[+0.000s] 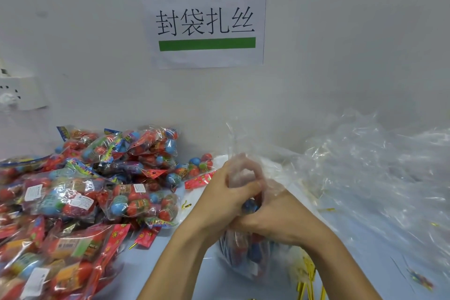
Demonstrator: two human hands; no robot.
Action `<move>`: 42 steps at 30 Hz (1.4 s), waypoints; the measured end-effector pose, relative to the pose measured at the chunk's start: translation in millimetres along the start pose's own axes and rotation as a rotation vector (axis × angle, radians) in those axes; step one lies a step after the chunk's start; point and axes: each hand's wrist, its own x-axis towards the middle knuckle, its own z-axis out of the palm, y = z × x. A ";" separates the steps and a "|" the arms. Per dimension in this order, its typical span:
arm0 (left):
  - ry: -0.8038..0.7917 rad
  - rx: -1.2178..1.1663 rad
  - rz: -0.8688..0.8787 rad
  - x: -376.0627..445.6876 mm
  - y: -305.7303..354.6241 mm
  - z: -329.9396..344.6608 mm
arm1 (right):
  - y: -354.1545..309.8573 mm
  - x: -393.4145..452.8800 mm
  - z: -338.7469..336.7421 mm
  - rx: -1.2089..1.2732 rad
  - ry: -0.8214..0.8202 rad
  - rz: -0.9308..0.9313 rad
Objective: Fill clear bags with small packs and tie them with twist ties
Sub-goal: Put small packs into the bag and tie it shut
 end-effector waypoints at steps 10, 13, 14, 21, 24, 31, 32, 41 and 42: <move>0.087 0.293 0.015 0.8 14.1 -2.5 | 4.4 6.6 3.8 -0.016 0.113 -0.012; 0.092 0.345 0.065 0.4 17.6 5.1 | 4.0 8.9 5.0 -0.056 0.133 -0.026; 0.088 0.371 0.066 0.2 18.7 7.4 | 5.5 9.6 4.8 -0.079 0.122 -0.023; -0.009 0.625 0.139 -2.1 25.5 4.0 | 11.8 7.5 4.3 -0.216 -0.001 -0.003; -0.068 0.598 0.089 -3.5 24.1 6.1 | 8.9 6.9 2.1 -0.280 -0.050 -0.009; -0.021 0.553 0.046 -2.8 25.6 10.2 | 7.4 10.4 4.9 -0.403 -0.043 0.012; -0.020 0.550 0.046 -3.0 25.8 11.2 | 8.1 11.3 6.3 -0.474 -0.035 -0.006; 0.105 0.236 -0.012 -2.2 27.7 -18.2 | 14.6 4.4 -26.8 0.211 0.366 0.331; 0.162 0.220 -0.025 -1.5 21.5 -19.7 | 13.7 4.0 -29.3 0.264 0.360 0.347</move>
